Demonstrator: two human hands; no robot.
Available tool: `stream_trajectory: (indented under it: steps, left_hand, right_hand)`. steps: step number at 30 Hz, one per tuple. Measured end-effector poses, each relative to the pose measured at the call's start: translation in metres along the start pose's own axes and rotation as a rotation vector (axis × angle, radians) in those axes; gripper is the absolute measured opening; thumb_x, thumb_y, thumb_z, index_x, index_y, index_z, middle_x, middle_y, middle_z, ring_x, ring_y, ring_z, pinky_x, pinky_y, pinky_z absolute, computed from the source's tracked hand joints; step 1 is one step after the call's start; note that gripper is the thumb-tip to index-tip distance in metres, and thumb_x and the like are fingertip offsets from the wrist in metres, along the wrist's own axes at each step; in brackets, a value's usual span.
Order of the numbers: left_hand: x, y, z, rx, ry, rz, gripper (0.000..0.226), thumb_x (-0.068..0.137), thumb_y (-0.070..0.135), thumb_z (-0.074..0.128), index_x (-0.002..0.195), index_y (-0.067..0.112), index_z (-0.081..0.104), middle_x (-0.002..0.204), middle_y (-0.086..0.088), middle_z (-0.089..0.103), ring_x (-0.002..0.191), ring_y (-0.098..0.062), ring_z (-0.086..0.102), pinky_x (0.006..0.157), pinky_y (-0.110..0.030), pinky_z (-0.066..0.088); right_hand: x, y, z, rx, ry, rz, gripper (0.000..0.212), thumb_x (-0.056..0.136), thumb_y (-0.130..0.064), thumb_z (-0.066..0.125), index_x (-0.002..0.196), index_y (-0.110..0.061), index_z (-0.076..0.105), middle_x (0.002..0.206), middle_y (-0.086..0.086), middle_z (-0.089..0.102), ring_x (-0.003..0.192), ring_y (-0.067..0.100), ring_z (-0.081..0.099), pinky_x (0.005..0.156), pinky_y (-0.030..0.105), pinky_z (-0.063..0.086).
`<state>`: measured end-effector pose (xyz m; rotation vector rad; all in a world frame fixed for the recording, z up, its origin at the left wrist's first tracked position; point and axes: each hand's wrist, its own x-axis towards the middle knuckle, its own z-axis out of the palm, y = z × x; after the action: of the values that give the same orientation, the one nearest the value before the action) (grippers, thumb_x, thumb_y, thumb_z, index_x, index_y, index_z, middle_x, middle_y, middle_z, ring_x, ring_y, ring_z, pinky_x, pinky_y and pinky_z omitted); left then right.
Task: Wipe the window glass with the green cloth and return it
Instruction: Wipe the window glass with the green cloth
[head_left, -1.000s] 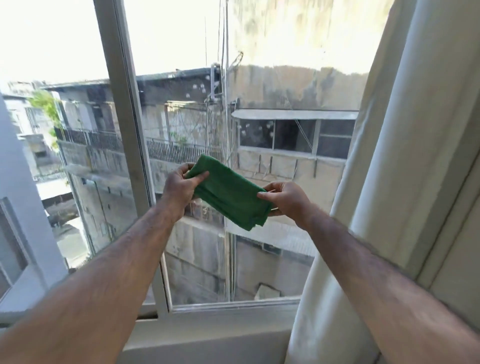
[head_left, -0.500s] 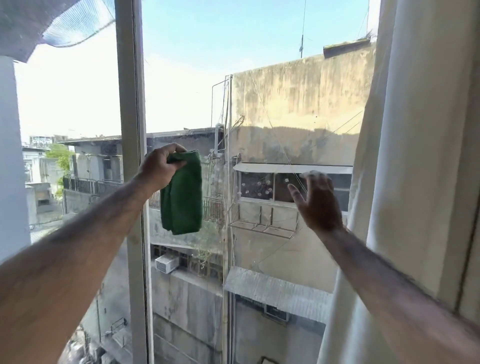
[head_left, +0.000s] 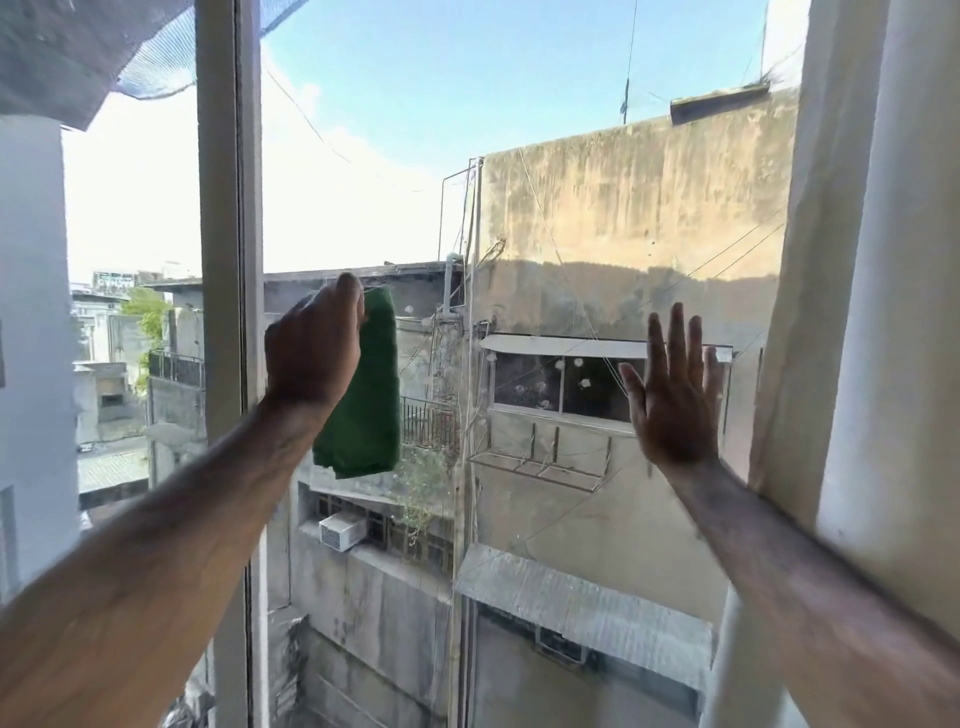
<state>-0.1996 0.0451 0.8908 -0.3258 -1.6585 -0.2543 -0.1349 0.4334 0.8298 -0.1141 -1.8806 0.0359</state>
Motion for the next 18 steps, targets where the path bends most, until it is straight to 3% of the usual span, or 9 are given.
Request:
stream_trajectory:
  steps: [2, 3, 5, 7, 10, 13, 18]
  left_hand:
    - [-0.010, 0.005, 0.008, -0.092, -0.028, 0.018, 0.008, 0.097, 0.002, 0.056, 0.092, 0.009, 0.056, 0.080, -0.015, 0.063, 0.057, -0.026, 0.049, 0.044, -0.038, 0.043]
    - [-0.016, 0.008, 0.013, -0.116, -0.036, 0.009, 0.006, 0.097, 0.001, 0.056, 0.098, 0.006, 0.058, 0.090, -0.018, 0.063, 0.065, -0.032, 0.056, 0.047, -0.044, 0.051]
    - [-0.033, 0.013, 0.024, -0.099, -0.032, -0.001, 0.014, 0.101, 0.002, 0.056, 0.114, 0.000, 0.059, 0.110, -0.025, 0.062, 0.091, -0.041, 0.061, 0.068, -0.056, 0.059]
    - [-0.056, 0.017, 0.036, -0.065, -0.049, 0.019, 0.032, 0.105, 0.010, 0.055, 0.132, -0.007, 0.055, 0.131, -0.031, 0.058, 0.114, -0.044, 0.059, 0.093, -0.057, 0.056]
    - [-0.077, 0.014, 0.047, -0.111, -0.127, 0.092, 0.057, 0.107, 0.020, 0.052, 0.153, -0.008, 0.036, 0.159, -0.032, 0.039, 0.149, -0.044, 0.038, 0.123, -0.058, 0.033]
    - [-0.045, 0.010, 0.055, -0.142, -0.081, 0.136, 0.062, 0.108, 0.026, 0.047, 0.159, -0.003, 0.026, 0.168, -0.023, 0.027, 0.158, -0.035, 0.023, 0.128, -0.057, 0.022]
    - [0.020, 0.062, 0.063, -0.146, 0.016, -0.001, 0.069, 0.108, 0.044, 0.037, 0.160, 0.000, 0.025, 0.170, -0.018, 0.026, 0.159, -0.030, 0.019, 0.131, -0.050, 0.015]
  right_hand:
    - [-0.002, 0.005, 0.007, -0.030, 0.039, -0.015, 0.070, 0.114, -0.049, 0.030, 0.173, -0.017, 0.011, 0.182, 0.013, 0.003, 0.169, 0.033, 0.002, 0.136, 0.059, 0.010]
    - [-0.002, 0.008, 0.010, -0.034, 0.056, -0.024, 0.070, 0.113, -0.052, 0.026, 0.173, -0.018, 0.011, 0.182, 0.012, 0.004, 0.169, 0.032, 0.003, 0.136, 0.057, 0.009]
    - [-0.003, 0.013, 0.014, -0.032, 0.091, -0.047, 0.070, 0.113, -0.054, 0.019, 0.172, -0.018, 0.013, 0.182, 0.012, 0.005, 0.169, 0.032, 0.004, 0.137, 0.056, 0.009]
    - [-0.004, 0.019, 0.019, -0.038, 0.125, -0.074, 0.070, 0.113, -0.054, 0.019, 0.172, -0.017, 0.015, 0.182, 0.014, 0.008, 0.169, 0.032, 0.006, 0.136, 0.058, 0.012]
    - [-0.004, 0.021, 0.027, -0.057, 0.175, -0.074, 0.068, 0.114, -0.051, 0.020, 0.172, -0.016, 0.017, 0.181, 0.015, 0.010, 0.169, 0.032, 0.007, 0.135, 0.059, 0.015]
    - [-0.006, 0.021, 0.035, -0.065, 0.229, -0.073, 0.066, 0.114, -0.046, 0.024, 0.171, -0.014, 0.021, 0.180, 0.017, 0.014, 0.168, 0.034, 0.011, 0.134, 0.061, 0.017]
    - [-0.005, 0.025, 0.037, -0.059, 0.234, -0.079, 0.065, 0.115, -0.047, 0.021, 0.171, -0.015, 0.020, 0.181, 0.016, 0.013, 0.169, 0.034, 0.010, 0.136, 0.057, 0.013]
